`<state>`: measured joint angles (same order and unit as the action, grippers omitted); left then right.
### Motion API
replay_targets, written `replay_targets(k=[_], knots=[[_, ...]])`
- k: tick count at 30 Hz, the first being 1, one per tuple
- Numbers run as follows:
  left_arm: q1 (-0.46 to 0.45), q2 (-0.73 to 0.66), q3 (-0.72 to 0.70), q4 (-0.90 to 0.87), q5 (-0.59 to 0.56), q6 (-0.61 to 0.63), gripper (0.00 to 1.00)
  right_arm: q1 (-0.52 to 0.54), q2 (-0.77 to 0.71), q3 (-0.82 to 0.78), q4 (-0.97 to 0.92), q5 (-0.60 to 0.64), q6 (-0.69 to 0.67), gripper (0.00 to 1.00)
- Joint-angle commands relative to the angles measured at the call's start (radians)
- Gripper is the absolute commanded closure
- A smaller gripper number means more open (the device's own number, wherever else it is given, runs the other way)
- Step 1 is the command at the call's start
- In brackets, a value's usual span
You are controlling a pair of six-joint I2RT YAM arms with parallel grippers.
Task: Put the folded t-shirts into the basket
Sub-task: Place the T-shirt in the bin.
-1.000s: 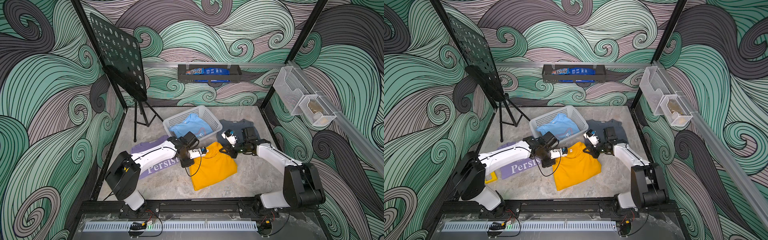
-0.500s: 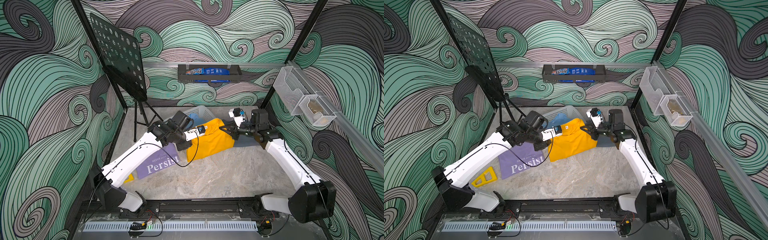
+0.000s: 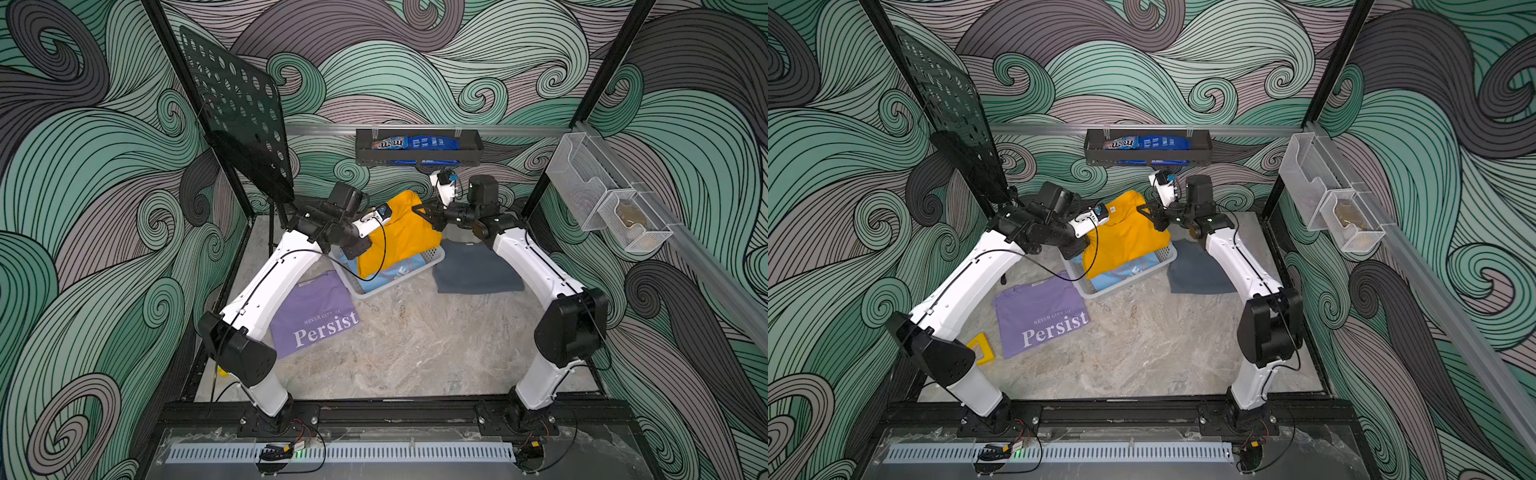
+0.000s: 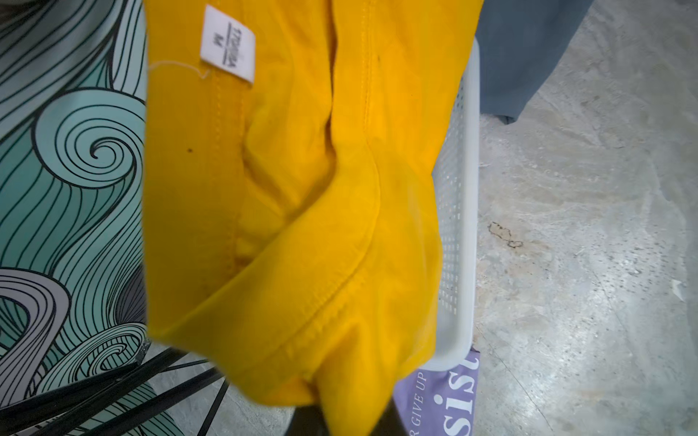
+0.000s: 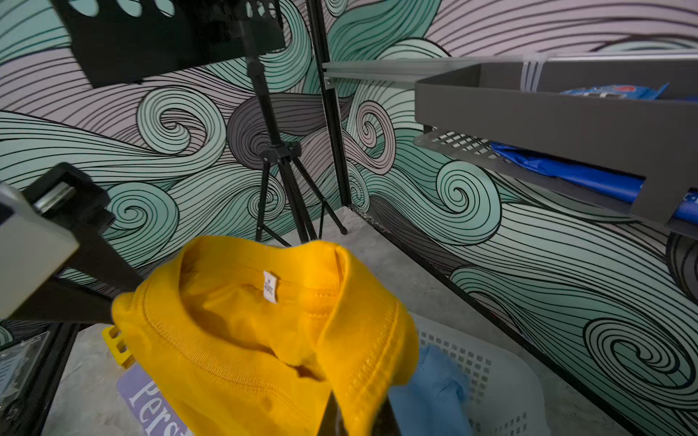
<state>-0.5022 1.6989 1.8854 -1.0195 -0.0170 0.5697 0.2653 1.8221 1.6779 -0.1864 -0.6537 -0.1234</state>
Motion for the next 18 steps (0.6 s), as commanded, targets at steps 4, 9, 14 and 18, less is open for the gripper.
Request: replay_targets(k=[4, 9, 14, 18], knots=[[0.024, 0.119, 0.119, -0.074, 0.013, -0.008, 1.00, 0.008, 0.167, 0.178, -0.122, 0.005, -0.001, 1.00], [0.026, 0.165, 0.129, -0.129, 0.024, -0.014, 1.00, 0.009, 0.222, 0.238, -0.224, 0.026, -0.038, 1.00], [0.026, 0.199, 0.130, -0.171, 0.079, -0.029, 1.00, 0.009, 0.221, 0.231, -0.273, 0.051, -0.065, 1.00], [0.027, 0.231, 0.128, -0.175, 0.082, -0.035, 1.00, 0.009, 0.238, 0.210, -0.277, 0.066, -0.071, 1.00]])
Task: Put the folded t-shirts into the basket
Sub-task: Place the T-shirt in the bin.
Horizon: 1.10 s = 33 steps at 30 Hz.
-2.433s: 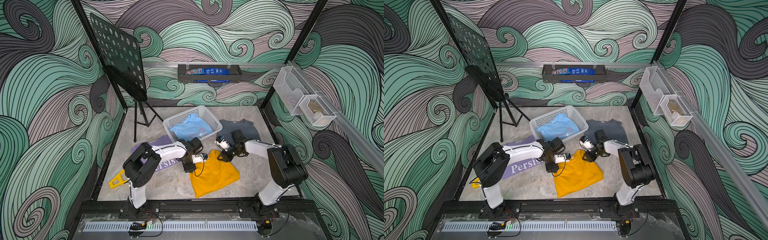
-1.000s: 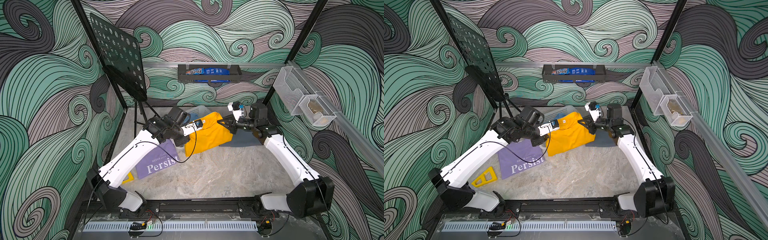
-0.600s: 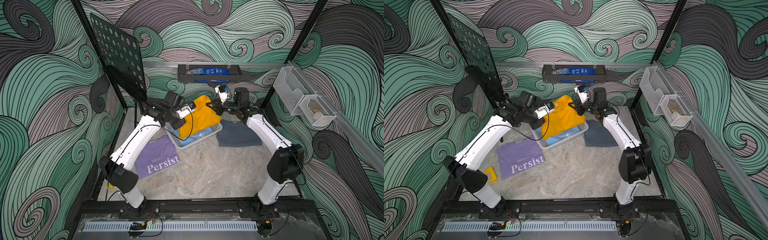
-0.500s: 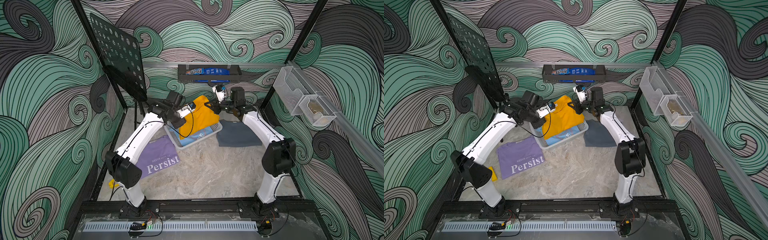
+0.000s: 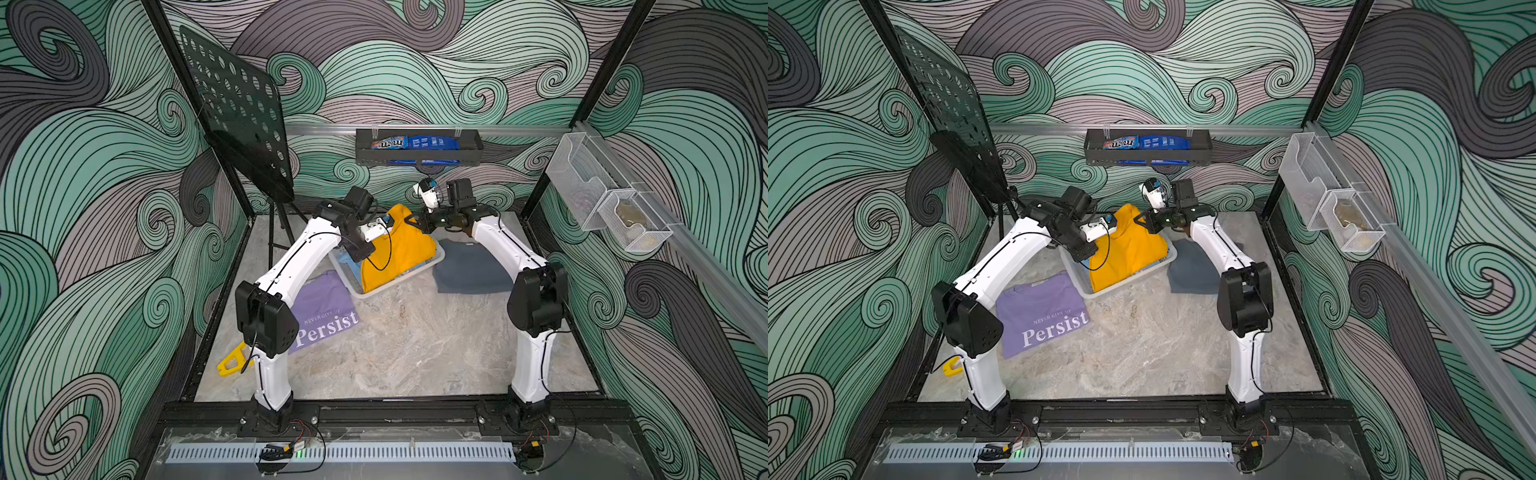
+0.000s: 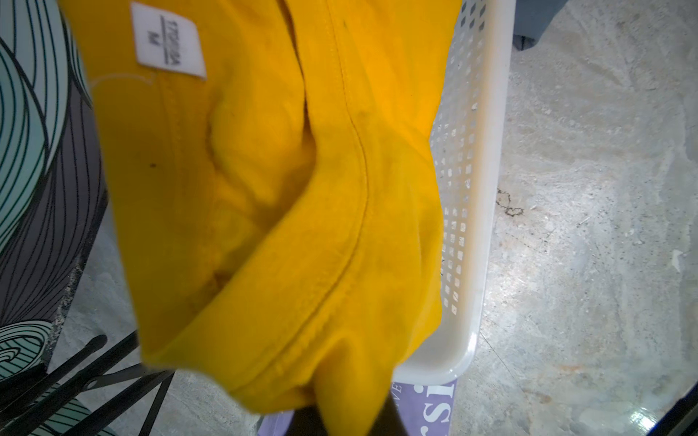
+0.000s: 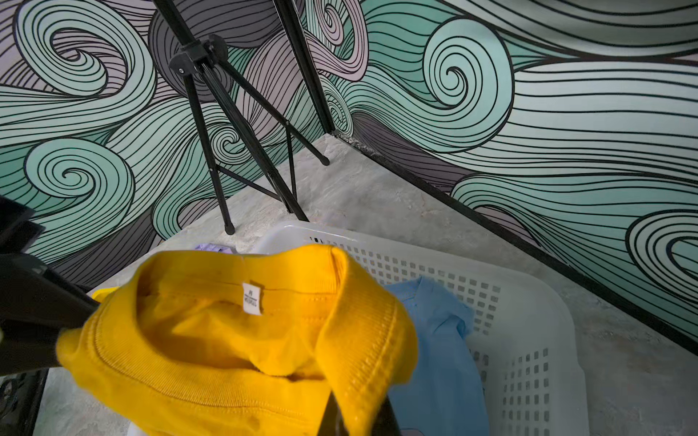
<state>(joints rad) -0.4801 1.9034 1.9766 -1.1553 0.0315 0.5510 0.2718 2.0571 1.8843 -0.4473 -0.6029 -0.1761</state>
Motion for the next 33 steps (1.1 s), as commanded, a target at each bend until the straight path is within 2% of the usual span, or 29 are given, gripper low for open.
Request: replay_targets(k=[1, 16, 19, 25, 33], knots=[[0.006, 0.038, 0.039, -0.039, 0.024, -0.015, 1.00, 0.003, 0.016, 0.007, -0.021, 0.018, -0.019, 1.00], [0.080, 0.250, 0.199, -0.053, -0.045, 0.018, 1.00, 0.004, 0.157, 0.021, 0.062, 0.102, 0.043, 1.00], [0.087, 0.284, 0.220, -0.041, -0.080, 0.022, 1.00, 0.004, 0.183, 0.031, 0.081, 0.112, 0.056, 0.96], [0.095, 0.320, 0.217, 0.003, -0.160, 0.026, 0.89, 0.007, 0.267, 0.116, 0.098, 0.140, 0.066, 0.82], [0.099, 0.350, 0.186, 0.023, -0.311, 0.021, 0.63, 0.007, 0.412, 0.323, 0.060, 0.178, 0.064, 0.56]])
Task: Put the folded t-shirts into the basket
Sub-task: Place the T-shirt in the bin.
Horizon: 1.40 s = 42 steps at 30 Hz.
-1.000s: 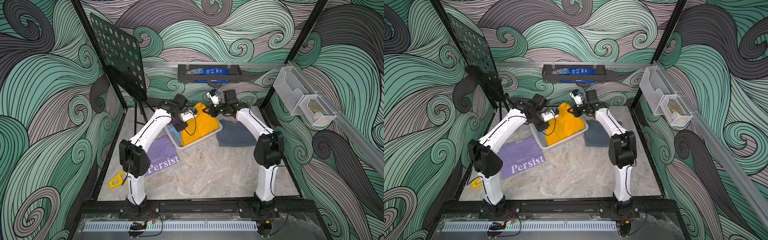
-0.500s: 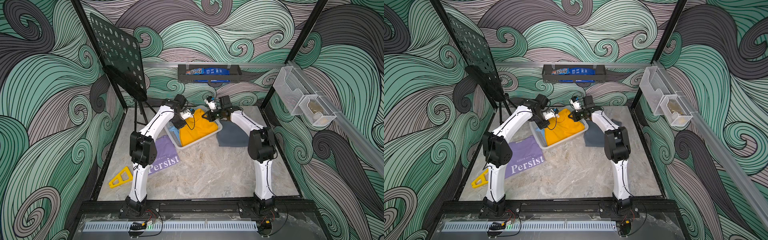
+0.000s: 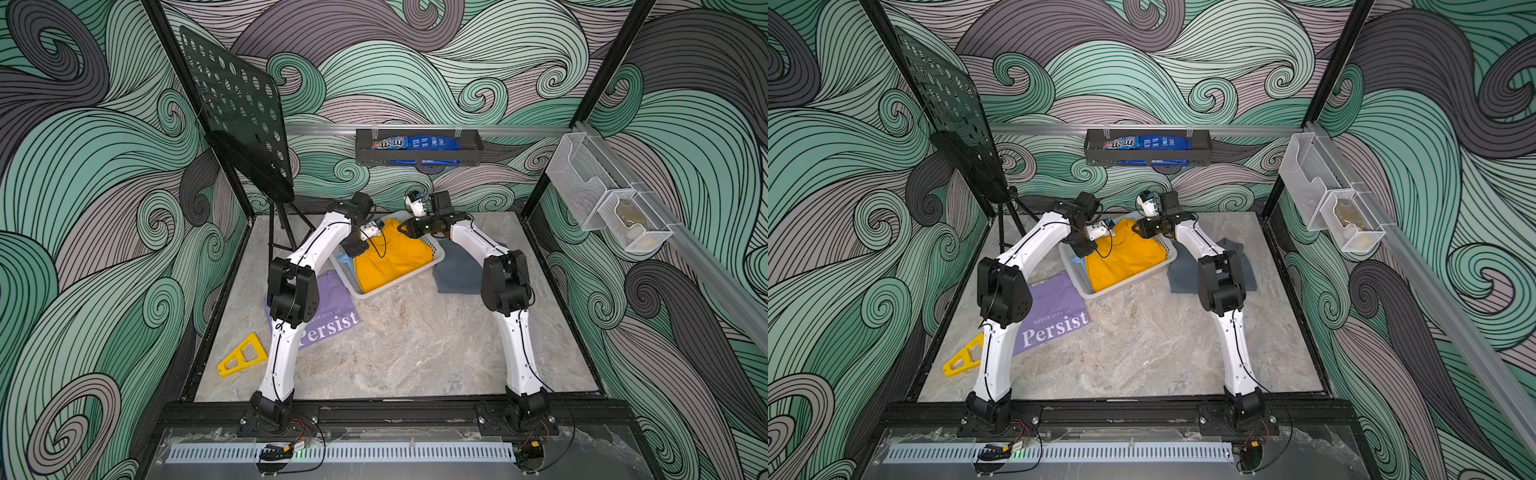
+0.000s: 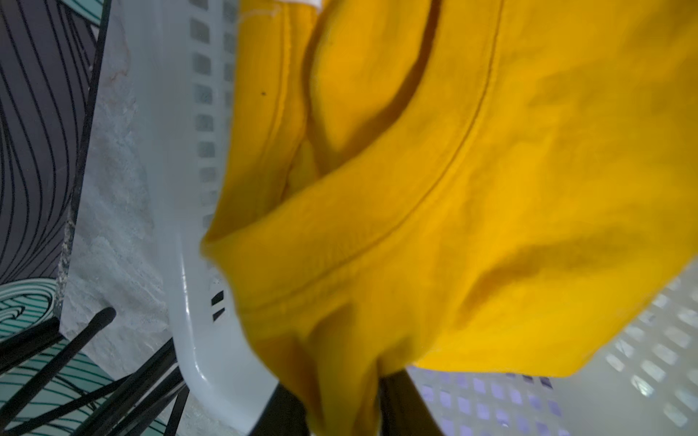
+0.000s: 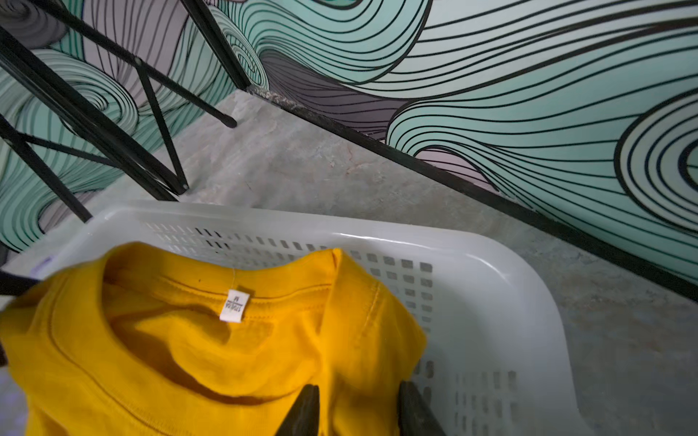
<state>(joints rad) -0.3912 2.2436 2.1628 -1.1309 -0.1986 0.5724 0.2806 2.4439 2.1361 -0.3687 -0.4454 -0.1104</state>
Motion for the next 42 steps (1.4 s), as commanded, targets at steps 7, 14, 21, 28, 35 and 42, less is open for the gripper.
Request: replay_targets(k=[7, 14, 21, 28, 35, 42], knots=[[0.005, -0.061, -0.009, -0.028, -0.073, -0.025, 0.36, -0.011, -0.073, 0.061, -0.053, -0.060, -0.064, 0.45], [-0.010, -0.157, -0.101, 0.018, 0.124, -0.036, 0.30, -0.011, -0.273, -0.145, -0.062, -0.144, -0.168, 0.44], [-0.011, -0.058, -0.062, 0.085, 0.150, -0.025, 0.47, -0.051, -0.452, -0.406, -0.021, -0.136, -0.198, 0.45], [-0.008, 0.089, 0.003, 0.044, 0.098, 0.011, 0.47, -0.113, -0.568, -0.568, -0.058, -0.154, -0.237, 0.45], [-0.001, 0.107, 0.022, -0.022, 0.088, 0.007, 0.35, -0.143, -0.695, -0.712, -0.125, -0.033, -0.318, 0.44], [-0.009, -0.008, 0.093, -0.101, 0.227, -0.042, 0.25, -0.191, -0.847, -0.901, -0.084, 0.044, -0.350, 0.41]])
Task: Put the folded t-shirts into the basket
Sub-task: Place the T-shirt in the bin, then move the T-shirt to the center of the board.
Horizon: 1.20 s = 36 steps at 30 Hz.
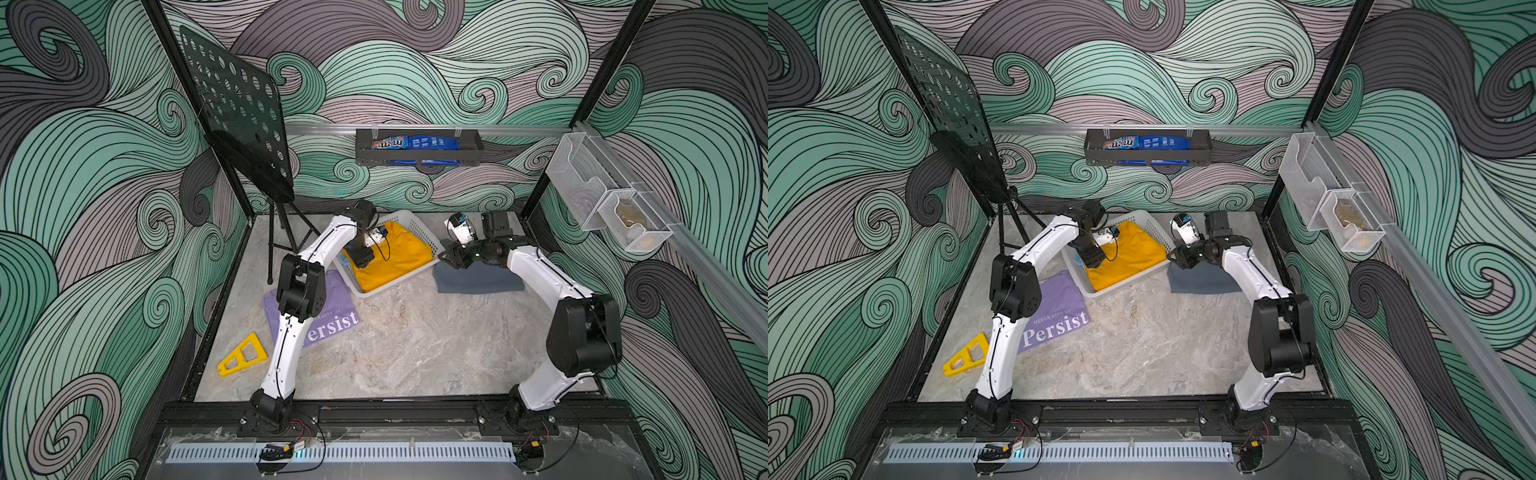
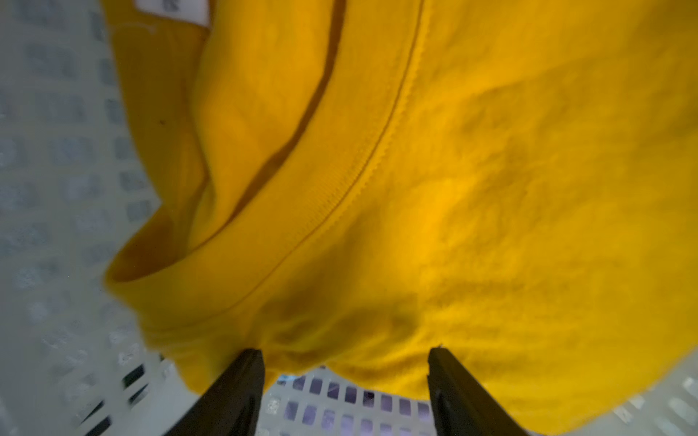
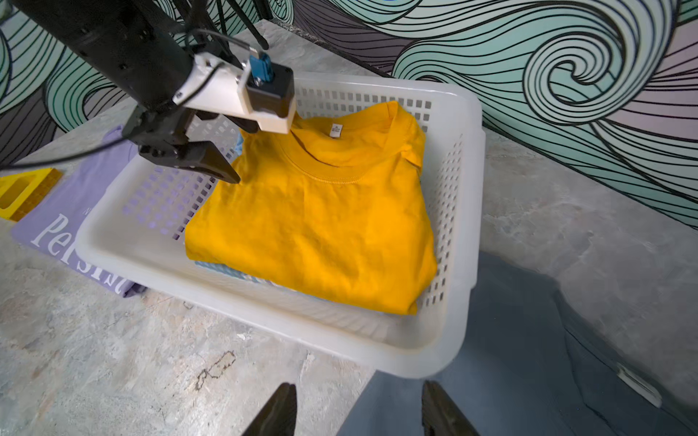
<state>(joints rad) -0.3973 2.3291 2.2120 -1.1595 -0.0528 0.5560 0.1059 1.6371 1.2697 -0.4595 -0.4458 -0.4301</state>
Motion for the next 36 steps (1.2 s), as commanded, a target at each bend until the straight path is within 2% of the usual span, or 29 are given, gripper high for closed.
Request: replay_targets(k=[1, 5, 11, 15, 21, 27, 29, 32, 36], knots=[[-0.003, -0.140, 0.025, -0.077, 0.108, -0.030, 0.22, -0.027, -0.063, -0.072, 0.016, 0.067, -0.045, 0.39], [-0.002, -0.300, -0.130, -0.039, 0.172, -0.029, 0.17, -0.032, -0.116, -0.225, 0.099, 0.210, -0.128, 0.25], [0.000, -0.536, -0.420, 0.039, 0.207, -0.018, 0.16, 0.030, -0.121, -0.416, 0.262, 0.274, -0.283, 0.26], [0.001, -0.667, -0.597, 0.134, 0.210, -0.006, 0.16, 0.076, -0.076, -0.408, 0.293, 0.238, -0.310, 0.26], [0.002, -0.720, -0.648, 0.130, 0.160, -0.012, 0.16, 0.117, 0.035, -0.362, 0.297, 0.266, -0.346, 0.28], [0.002, -0.739, -0.677, 0.131, 0.158, -0.018, 0.16, 0.122, 0.098, -0.345, 0.284, 0.299, -0.362, 0.40], [0.002, -0.749, -0.691, 0.139, 0.152, -0.017, 0.16, 0.115, 0.109, -0.349, 0.279, 0.321, -0.364, 0.50], [0.003, -0.761, -0.714, 0.148, 0.145, -0.014, 0.17, 0.085, 0.110, -0.357, 0.263, 0.368, -0.364, 0.70], [0.002, -0.781, -0.741, 0.154, 0.136, -0.010, 0.17, 0.020, 0.037, -0.413, 0.229, 0.373, -0.389, 0.88]])
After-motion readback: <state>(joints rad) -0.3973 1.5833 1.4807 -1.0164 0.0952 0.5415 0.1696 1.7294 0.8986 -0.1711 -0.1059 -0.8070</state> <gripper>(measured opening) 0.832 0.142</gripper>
